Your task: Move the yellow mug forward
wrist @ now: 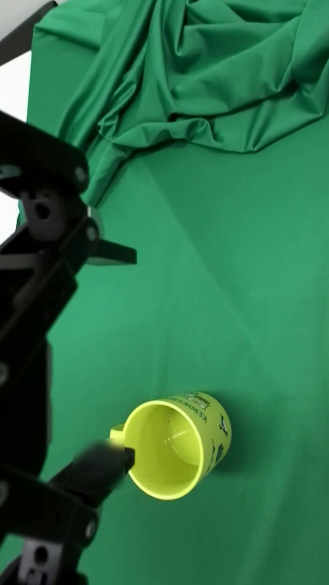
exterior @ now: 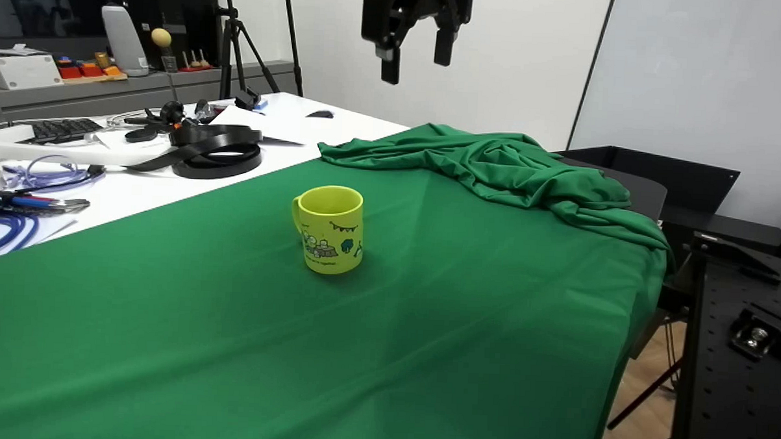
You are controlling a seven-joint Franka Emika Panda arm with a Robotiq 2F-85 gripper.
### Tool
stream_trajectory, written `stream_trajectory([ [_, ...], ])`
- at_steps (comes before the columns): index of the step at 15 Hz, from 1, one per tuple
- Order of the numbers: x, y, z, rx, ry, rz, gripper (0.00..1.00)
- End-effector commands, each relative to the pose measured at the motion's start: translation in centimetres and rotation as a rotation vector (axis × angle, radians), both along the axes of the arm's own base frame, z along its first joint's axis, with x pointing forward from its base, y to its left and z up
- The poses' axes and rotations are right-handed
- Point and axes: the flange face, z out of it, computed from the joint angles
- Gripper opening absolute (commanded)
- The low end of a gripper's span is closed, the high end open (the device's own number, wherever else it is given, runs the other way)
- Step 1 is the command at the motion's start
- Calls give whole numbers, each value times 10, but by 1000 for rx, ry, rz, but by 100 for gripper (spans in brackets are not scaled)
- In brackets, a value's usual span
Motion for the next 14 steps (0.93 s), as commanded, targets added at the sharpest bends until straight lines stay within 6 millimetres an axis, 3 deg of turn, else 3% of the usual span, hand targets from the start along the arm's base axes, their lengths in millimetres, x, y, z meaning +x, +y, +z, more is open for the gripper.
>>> stream_trajectory([
  [1, 48, 27, -30, 93, 31, -19, 100],
  [2, 52, 37, -36, 120, 60, 2, 100],
  [3, 30, 24, -28, 81, 35, -5, 100],
  [6, 45, 42, -44, 113, 58, 9, 100],
  [14, 57, 20, -88, 112, 118, -40, 100],
])
